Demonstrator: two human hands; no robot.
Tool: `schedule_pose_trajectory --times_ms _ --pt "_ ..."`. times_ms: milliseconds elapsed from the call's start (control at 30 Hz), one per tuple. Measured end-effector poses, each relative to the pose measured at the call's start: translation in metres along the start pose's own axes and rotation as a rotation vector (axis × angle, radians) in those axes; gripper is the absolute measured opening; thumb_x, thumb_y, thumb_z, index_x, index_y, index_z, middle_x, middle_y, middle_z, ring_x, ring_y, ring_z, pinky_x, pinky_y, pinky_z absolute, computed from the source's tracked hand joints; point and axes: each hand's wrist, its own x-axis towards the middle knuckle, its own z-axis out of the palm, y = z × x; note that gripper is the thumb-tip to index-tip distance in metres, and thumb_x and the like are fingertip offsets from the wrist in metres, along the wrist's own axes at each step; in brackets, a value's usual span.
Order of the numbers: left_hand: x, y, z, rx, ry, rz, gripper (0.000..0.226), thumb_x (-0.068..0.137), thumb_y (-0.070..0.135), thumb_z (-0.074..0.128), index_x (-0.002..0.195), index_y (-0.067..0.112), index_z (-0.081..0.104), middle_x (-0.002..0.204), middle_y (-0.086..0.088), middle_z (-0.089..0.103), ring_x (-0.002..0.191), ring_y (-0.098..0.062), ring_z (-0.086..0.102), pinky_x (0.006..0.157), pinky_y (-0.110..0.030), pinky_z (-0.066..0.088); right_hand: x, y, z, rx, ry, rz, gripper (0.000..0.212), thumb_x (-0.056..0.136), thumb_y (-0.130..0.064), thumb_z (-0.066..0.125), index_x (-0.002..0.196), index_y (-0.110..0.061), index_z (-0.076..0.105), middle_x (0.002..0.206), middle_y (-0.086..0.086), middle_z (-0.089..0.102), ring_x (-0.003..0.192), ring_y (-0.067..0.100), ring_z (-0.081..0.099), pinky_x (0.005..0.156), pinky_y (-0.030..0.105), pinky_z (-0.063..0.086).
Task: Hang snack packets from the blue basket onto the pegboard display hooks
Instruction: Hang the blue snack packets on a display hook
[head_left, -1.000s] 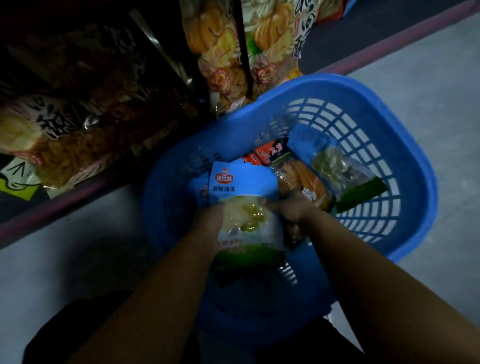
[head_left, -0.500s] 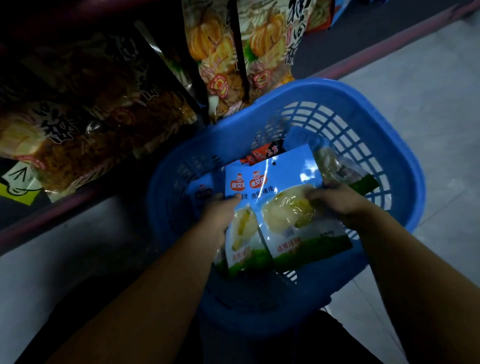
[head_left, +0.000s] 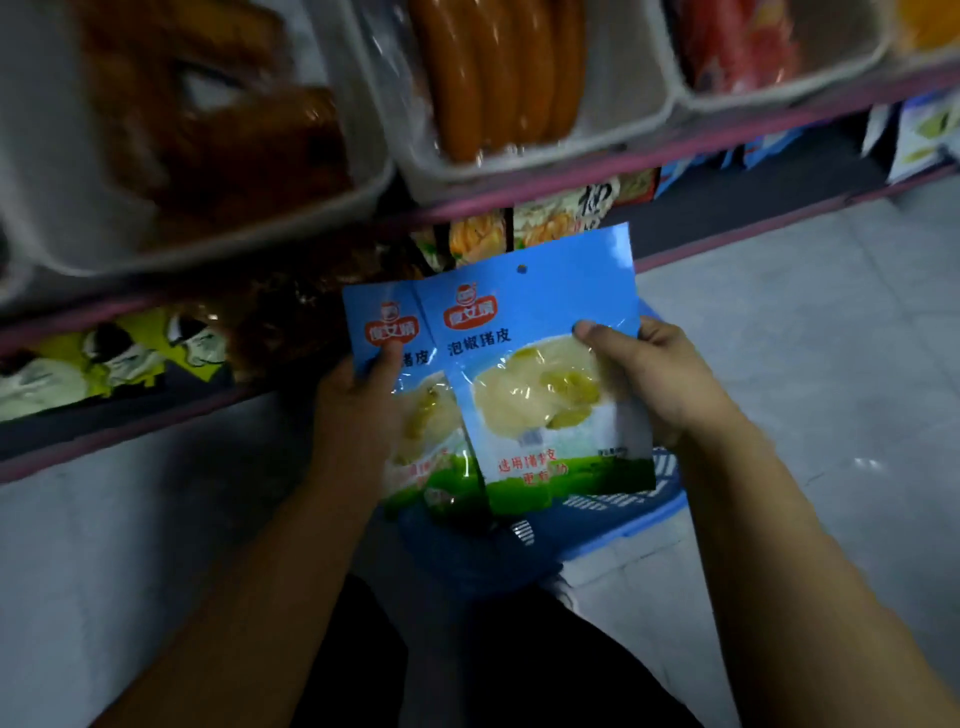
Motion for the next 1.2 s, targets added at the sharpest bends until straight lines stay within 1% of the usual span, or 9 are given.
schedule_pose_trajectory --times_ms 133,267,333,467,567,667,833,933,1200 --pt "-0.065 0.119 -0.034 -0.038 0.051 0.066 0.015 0.088 0.028 0.063 0.077 0.032 0.071 0.078 0.016 0.073 0.080 -0.004 0.069 0.070 -0.028 0.054 -0.090 -0.111 0.034 0.026 -0.004 -0.082 0.007 0.085 -0.020 0.071 0.086 -0.014 0.073 0.083 -0.006 0.076 0.075 0.010 0.072 0.060 0.019 0.054" --pt "-0.143 0.244 -0.085 -0.062 0.154 0.168 0.020 0.087 0.028 0.064 0.075 0.041 0.072 0.076 0.025 0.071 0.079 0.006 0.066 0.070 -0.021 0.050 -0.184 -0.224 0.073 0.009 -0.073 -0.140 0.005 0.086 -0.017 0.069 0.089 -0.018 0.073 0.088 -0.008 0.076 0.079 0.010 0.073 0.061 0.019 0.056" --pt "-0.180 0.300 -0.117 -0.098 0.219 0.213 0.006 0.080 0.036 0.066 0.080 0.035 0.072 0.078 0.024 0.071 0.084 0.002 0.067 0.067 -0.017 0.051 -0.227 -0.274 0.093 0.010 -0.112 -0.168 0.004 0.085 -0.015 0.069 0.086 -0.018 0.072 0.085 -0.007 0.076 0.077 0.010 0.073 0.060 0.020 0.056" --pt "-0.242 0.400 -0.184 -0.132 0.372 0.369 0.026 0.075 0.048 0.064 0.092 0.029 0.066 0.083 0.016 0.072 0.083 -0.001 0.068 0.065 -0.015 0.051 -0.300 -0.354 0.146 -0.013 -0.235 -0.298 0.009 0.085 -0.012 0.068 0.086 -0.020 0.072 0.088 -0.007 0.076 0.081 0.012 0.072 0.065 0.023 0.057" --pt "-0.274 0.450 -0.236 -0.167 0.465 0.488 0.006 0.085 0.036 0.061 0.083 0.032 0.066 0.075 0.023 0.071 0.075 0.006 0.066 0.059 -0.009 0.048 -0.342 -0.396 0.198 -0.046 -0.349 -0.436 0.011 0.086 -0.011 0.067 0.082 -0.021 0.072 0.082 -0.011 0.076 0.075 0.005 0.071 0.060 0.017 0.053" --pt "-0.295 0.487 -0.287 -0.179 0.520 0.605 0.010 0.089 0.032 0.060 0.082 0.034 0.068 0.079 0.024 0.072 0.078 0.007 0.066 0.060 -0.009 0.048 -0.376 -0.425 0.253 -0.041 -0.416 -0.546 0.014 0.083 -0.022 0.070 0.071 -0.024 0.077 0.076 -0.014 0.075 0.069 0.002 0.070 0.057 0.016 0.051" --pt "-0.316 0.552 -0.373 -0.187 0.555 0.775 0.013 0.092 0.026 0.059 0.083 0.032 0.066 0.074 0.021 0.072 0.075 0.002 0.068 0.064 -0.015 0.052 -0.420 -0.455 0.329 -0.010 -0.488 -0.673 0.011 0.074 -0.032 0.072 0.079 -0.024 0.077 0.087 -0.005 0.077 0.078 0.012 0.073 0.061 0.023 0.055" --pt "-0.321 0.592 -0.415 -0.235 0.502 0.854 0.011 0.090 0.029 0.060 0.085 0.029 0.070 0.090 0.008 0.075 0.088 -0.015 0.071 0.075 -0.033 0.056 -0.441 -0.475 0.363 0.010 -0.469 -0.783 0.015 0.073 -0.033 0.071 0.086 -0.028 0.076 0.091 -0.003 0.077 0.082 0.015 0.073 0.067 0.028 0.057" --pt "-0.305 0.688 -0.456 -0.179 0.376 1.000 0.009 0.089 0.027 0.061 0.083 0.029 0.067 0.080 0.018 0.073 0.080 -0.005 0.070 0.071 -0.029 0.055 -0.477 -0.554 0.402 0.144 -0.266 -1.010 0.007 0.082 -0.017 0.071 0.077 -0.021 0.073 0.079 -0.004 0.076 0.071 0.013 0.072 0.058 0.027 0.058"
